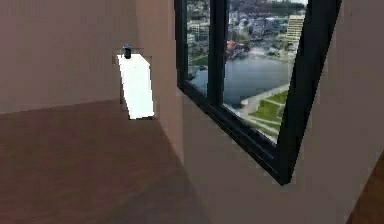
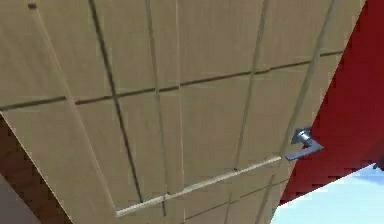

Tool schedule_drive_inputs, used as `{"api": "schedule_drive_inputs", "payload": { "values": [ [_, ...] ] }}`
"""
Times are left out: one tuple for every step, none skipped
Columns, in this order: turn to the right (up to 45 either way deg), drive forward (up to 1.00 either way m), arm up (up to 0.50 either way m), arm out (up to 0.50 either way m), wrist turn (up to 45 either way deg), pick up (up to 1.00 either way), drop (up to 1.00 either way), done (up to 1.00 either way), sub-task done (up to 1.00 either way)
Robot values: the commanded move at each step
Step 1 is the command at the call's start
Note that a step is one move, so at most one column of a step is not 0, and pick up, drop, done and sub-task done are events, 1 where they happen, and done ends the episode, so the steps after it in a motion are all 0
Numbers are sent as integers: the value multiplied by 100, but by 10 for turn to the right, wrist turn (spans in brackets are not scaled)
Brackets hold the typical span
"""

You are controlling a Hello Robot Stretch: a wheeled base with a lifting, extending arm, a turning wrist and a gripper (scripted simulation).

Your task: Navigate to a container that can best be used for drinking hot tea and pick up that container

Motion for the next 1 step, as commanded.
{"api": "schedule_drive_inputs", "payload": {
  "values": [
    [-330, 0, 0, 0, 0, 0, 0, 0, 0]
  ]
}}
